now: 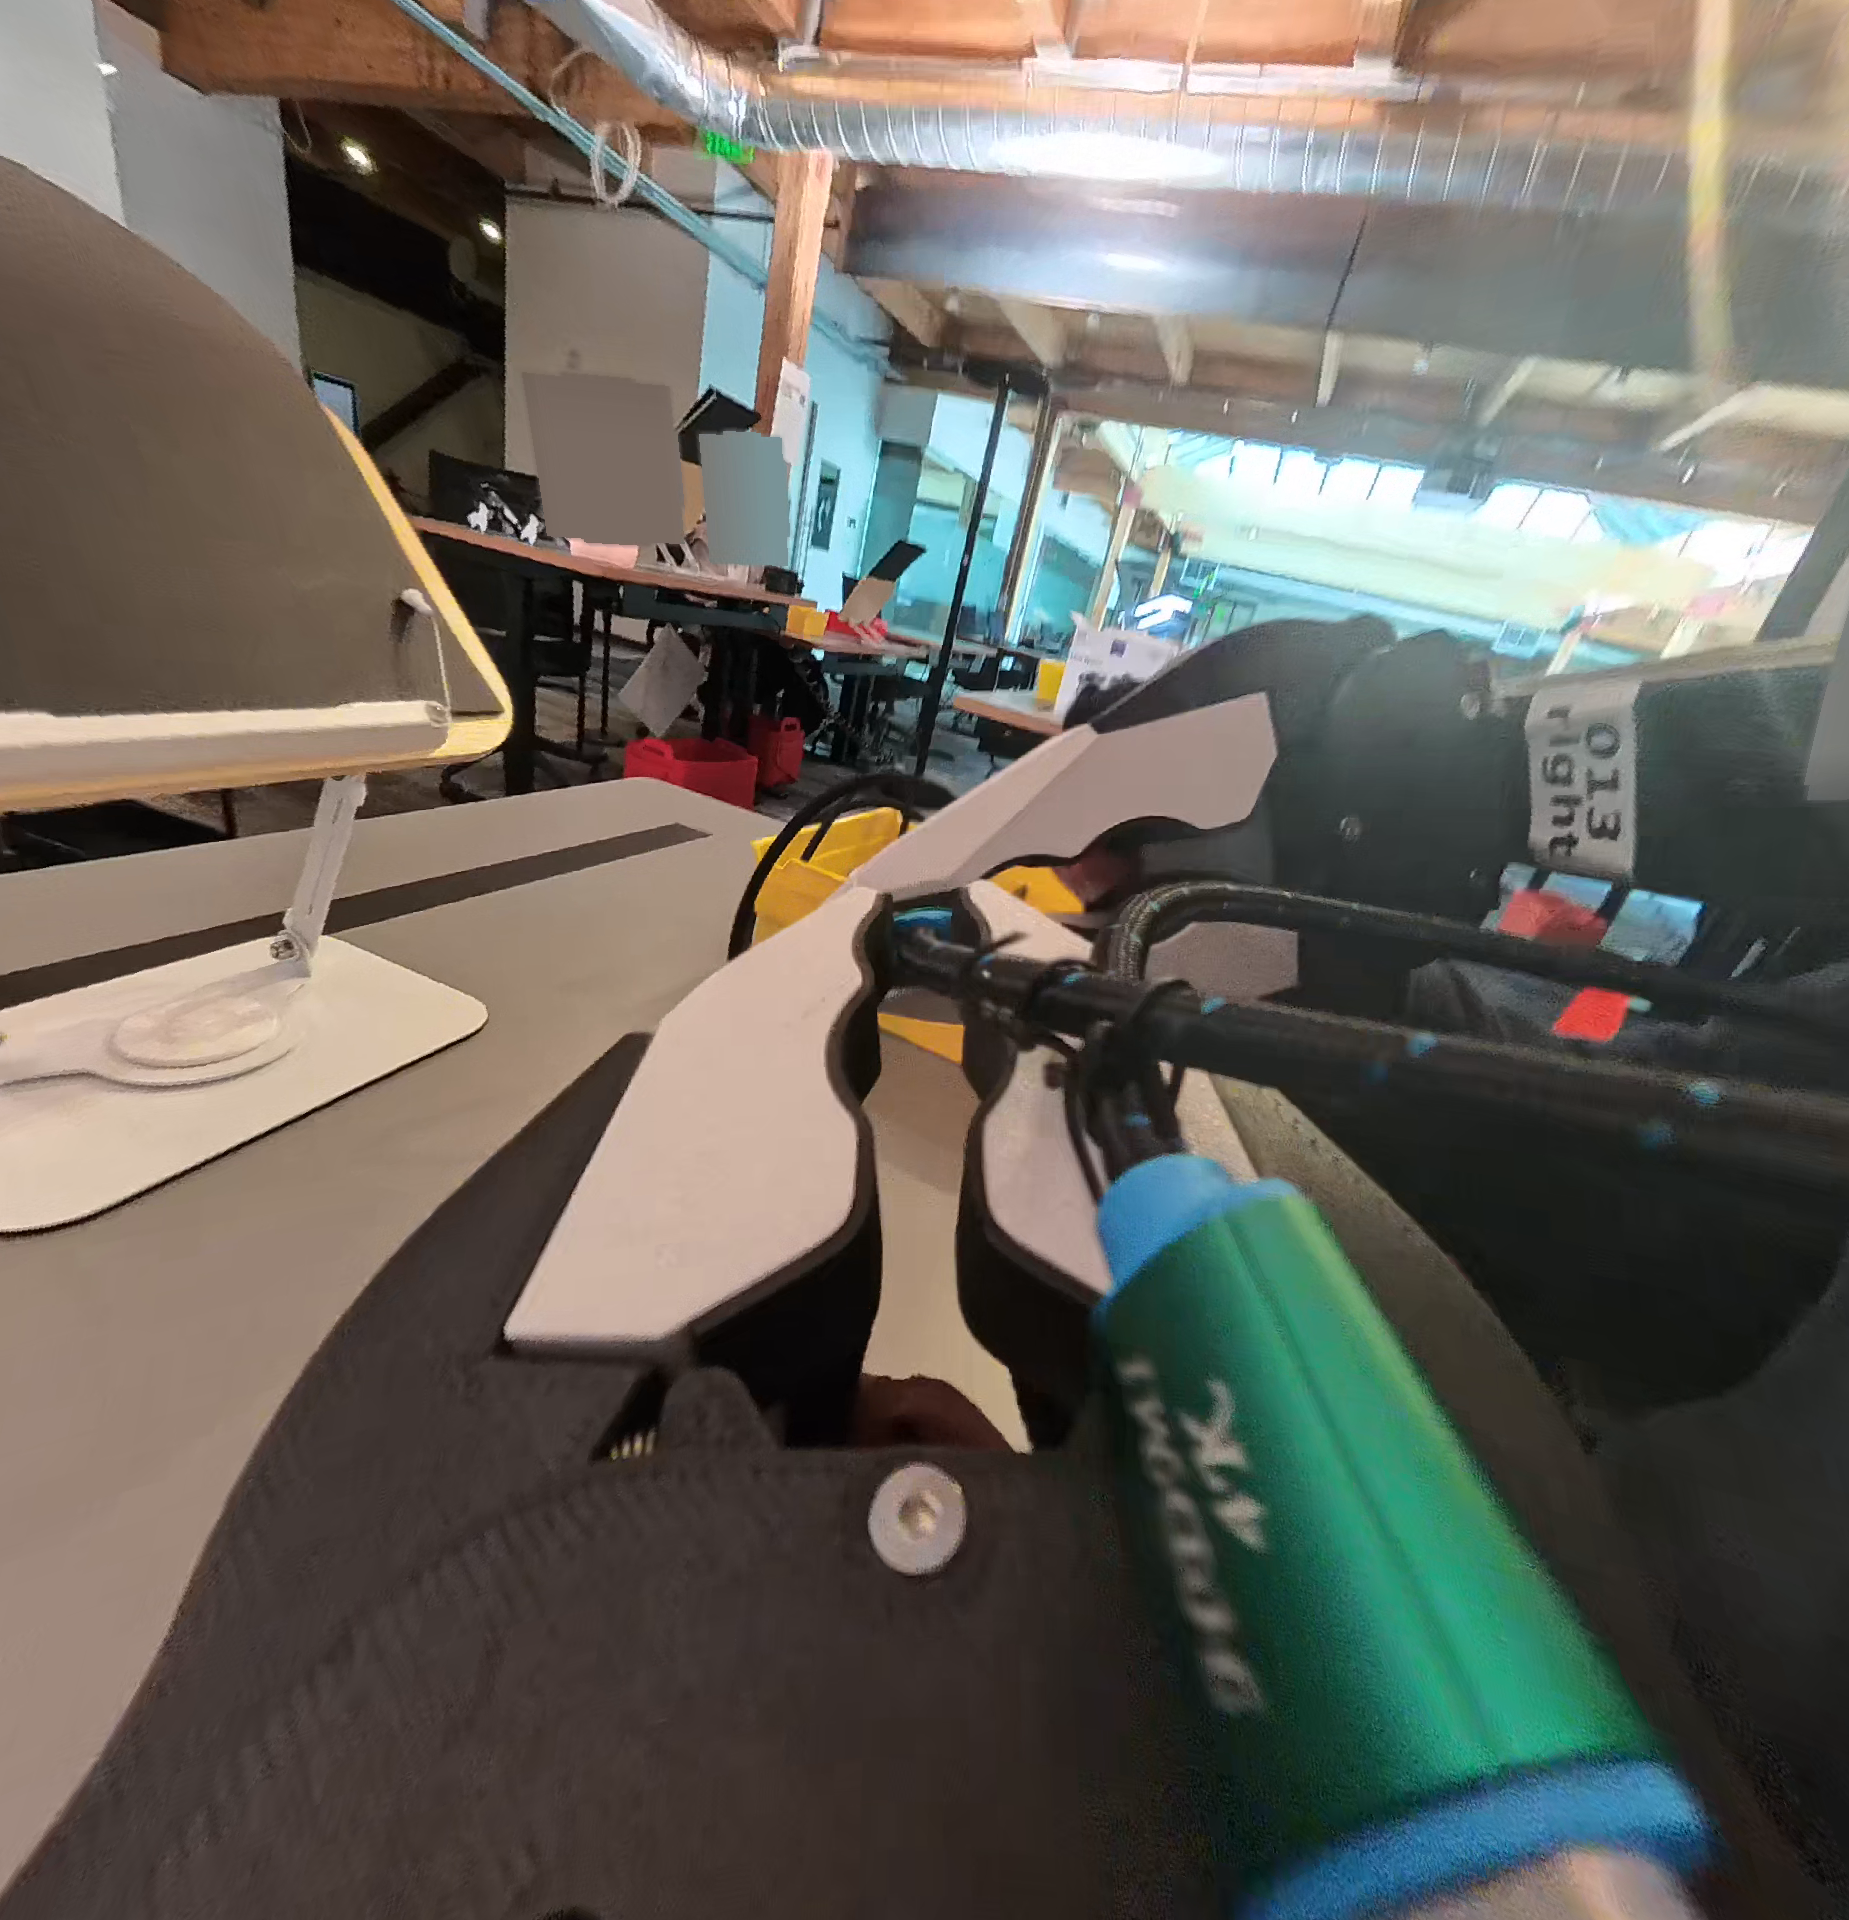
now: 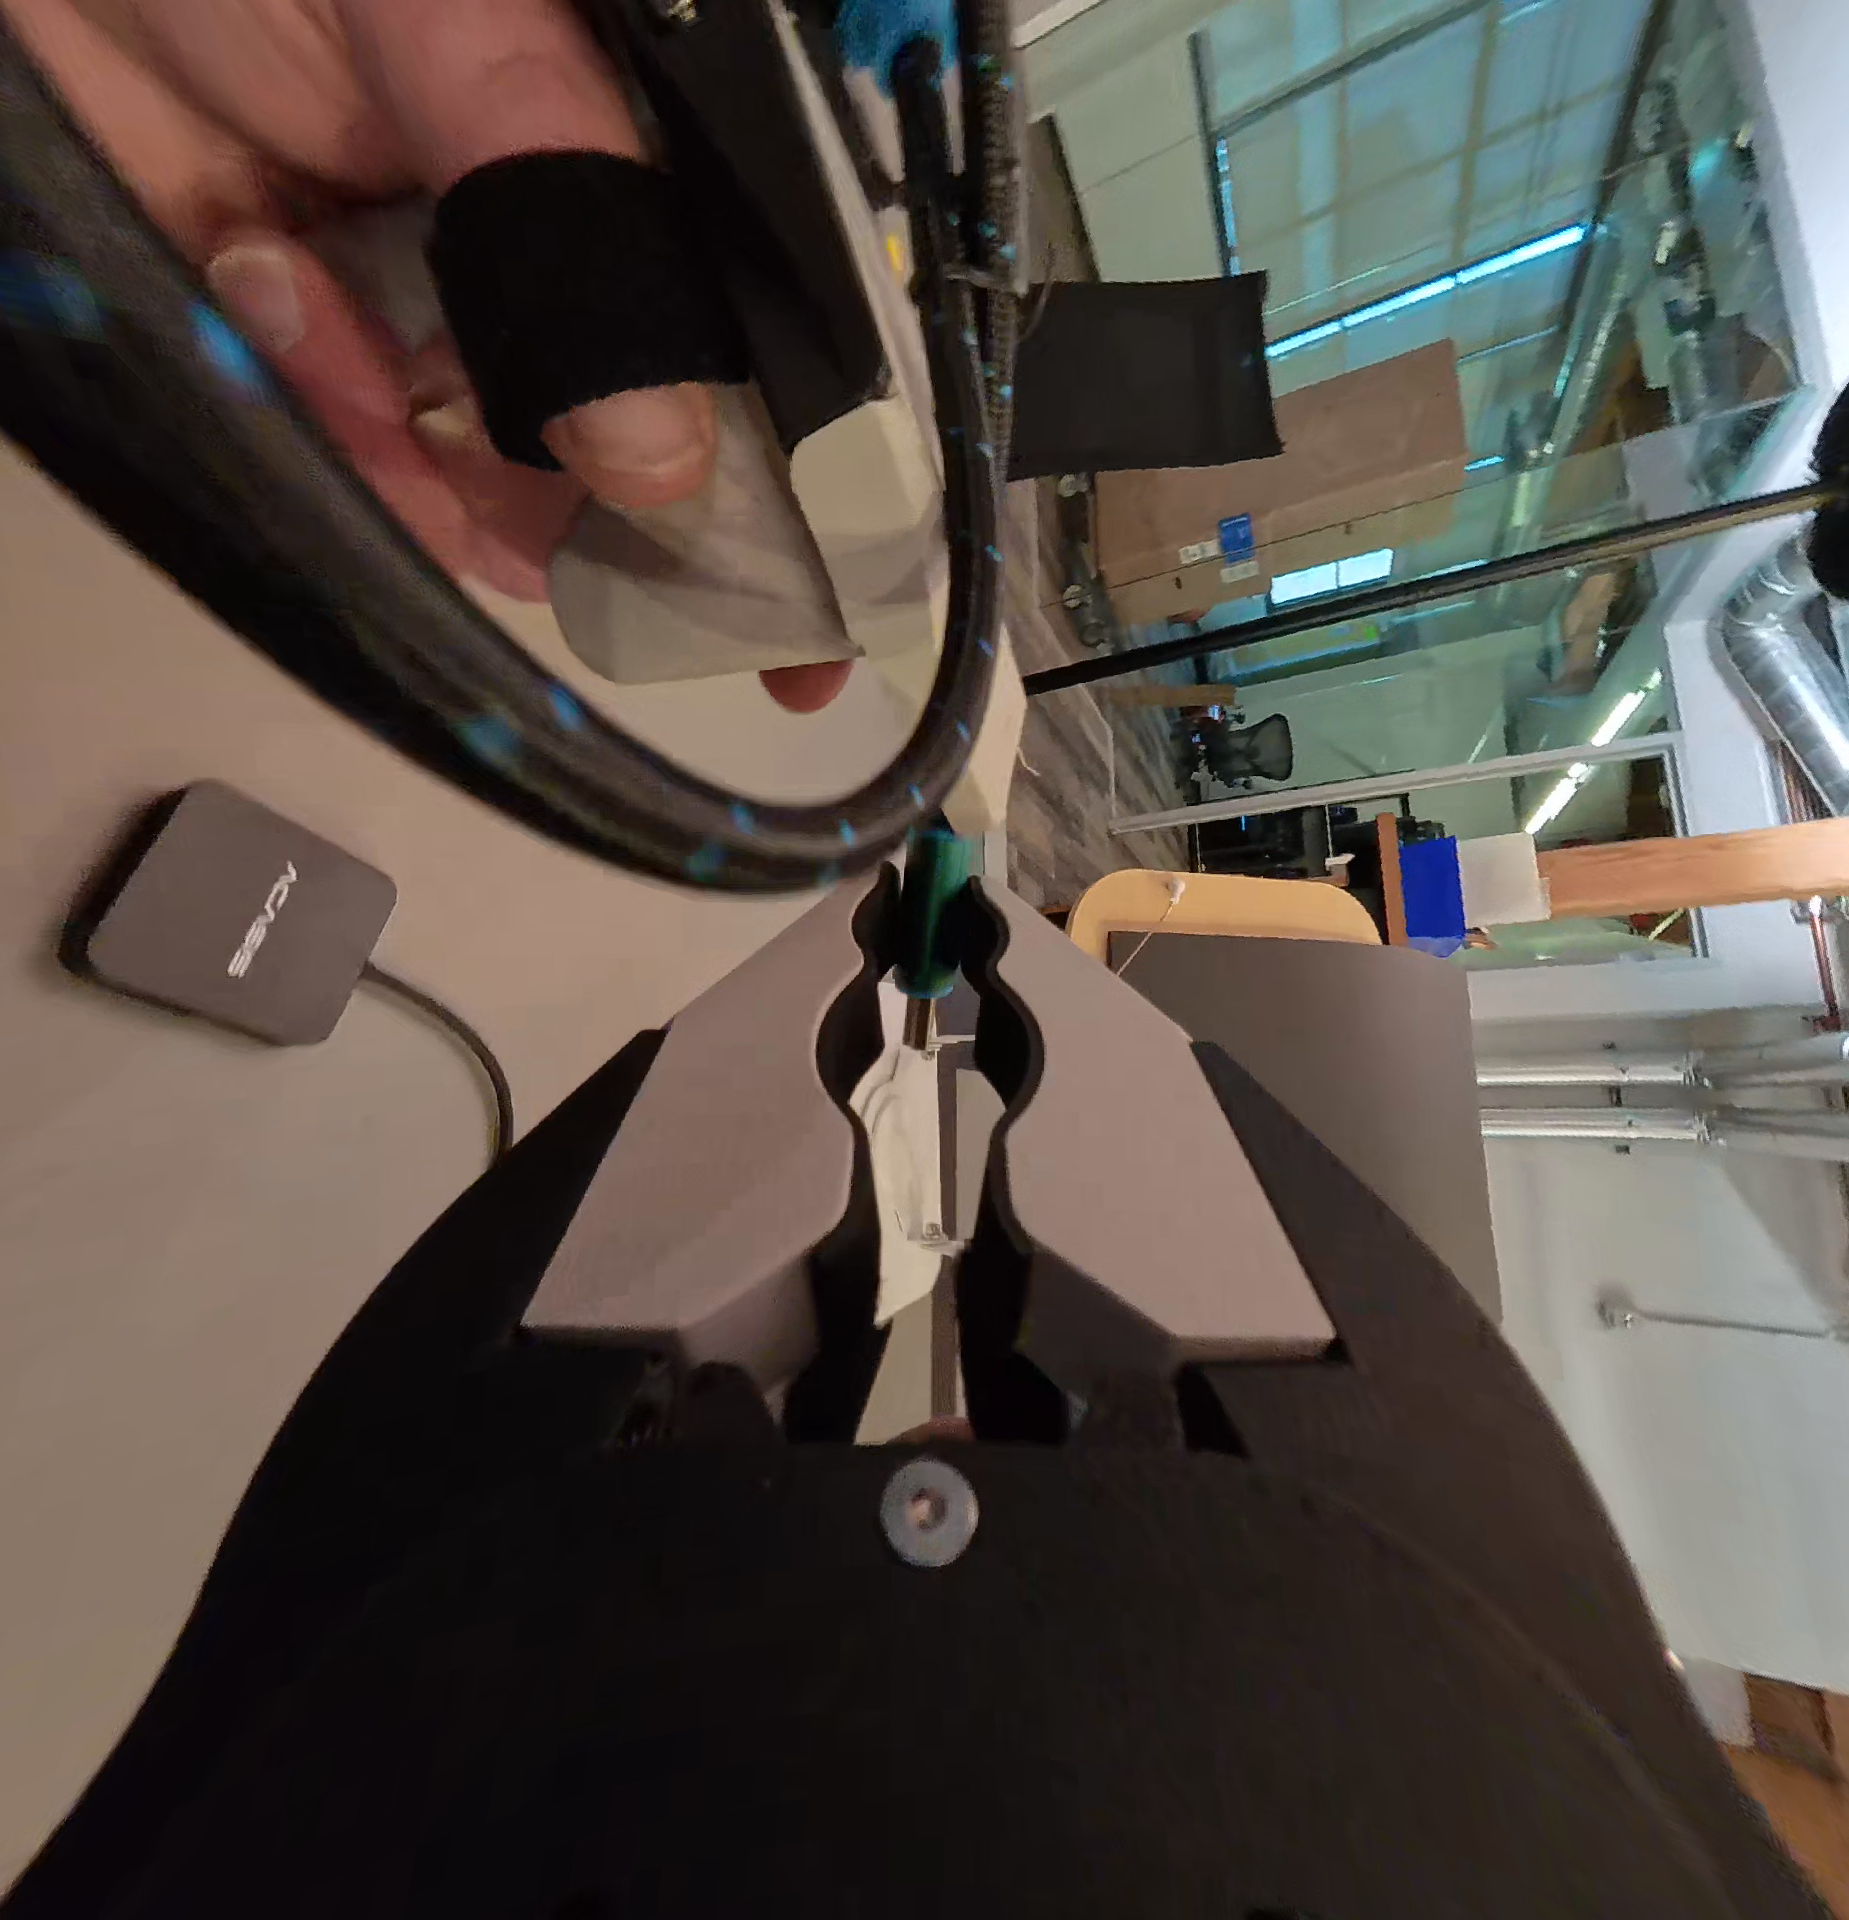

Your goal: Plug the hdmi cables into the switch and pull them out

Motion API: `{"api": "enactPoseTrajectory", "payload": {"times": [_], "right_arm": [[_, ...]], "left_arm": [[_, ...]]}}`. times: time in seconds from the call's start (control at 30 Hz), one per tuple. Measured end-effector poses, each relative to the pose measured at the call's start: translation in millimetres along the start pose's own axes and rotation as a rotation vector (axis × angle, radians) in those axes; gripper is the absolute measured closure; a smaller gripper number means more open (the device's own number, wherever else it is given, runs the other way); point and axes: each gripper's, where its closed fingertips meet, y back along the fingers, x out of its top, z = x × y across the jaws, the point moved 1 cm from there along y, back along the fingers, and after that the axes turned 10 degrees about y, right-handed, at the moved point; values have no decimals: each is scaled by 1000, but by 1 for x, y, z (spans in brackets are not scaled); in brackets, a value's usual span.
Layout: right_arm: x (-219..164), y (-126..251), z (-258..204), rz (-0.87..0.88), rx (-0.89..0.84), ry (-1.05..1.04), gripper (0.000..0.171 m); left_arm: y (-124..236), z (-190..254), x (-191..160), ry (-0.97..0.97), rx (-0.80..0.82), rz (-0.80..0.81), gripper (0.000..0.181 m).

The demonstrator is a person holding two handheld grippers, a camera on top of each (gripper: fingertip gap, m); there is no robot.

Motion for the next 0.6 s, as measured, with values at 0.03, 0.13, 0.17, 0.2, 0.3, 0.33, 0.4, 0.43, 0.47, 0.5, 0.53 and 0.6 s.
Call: {"api": "enactPoseTrajectory", "payload": {"times": [0.03, 0.13, 0.17, 0.2, 0.3, 0.33, 0.4, 0.43, 0.47, 0.5, 0.53, 0.6], "right_arm": [[-1, 0, -1, -9, 22, 28, 162], [-2, 0, -5, -21, 86, 95, 162], [-2, 0, -5, -21, 102, 114, 162], [-3, 0, -5, -25, 112, 134, 162], [-3, 1, -1, -38, 99, 177, 162], [-2, 1, 0, -42, 91, 182, 161], [-2, 2, 3, -55, 66, 188, 161], [-2, 2, 4, -61, 54, 192, 161], [-2, 2, 4, -66, 43, 199, 161], [-2, 1, 4, -69, 34, 203, 161], [-3, 1, 4, -69, 30, 206, 161], [-3, 1, 2, -70, 30, 218, 161]], "left_arm": [[-1, 0, -2, -23, 3, -24, 170], [-3, 0, -5, -73, 13, -93, 172], [-3, 1, -6, -88, 11, -111, 173], [-3, 1, -6, -92, 10, -127, 173], [-3, 0, -3, -95, 19, -141, 169], [-2, -1, -2, -97, 24, -146, 167], [-2, -2, 0, -91, 33, -153, 162], [-1, -2, 1, -85, 36, -157, 160], [-1, -2, 1, -83, 37, -165, 160], [-1, -3, 1, -81, 43, -172, 159], [-1, -3, 1, -80, 46, -182, 159], [-2, -2, -1, -65, 36, -209, 164]]}}
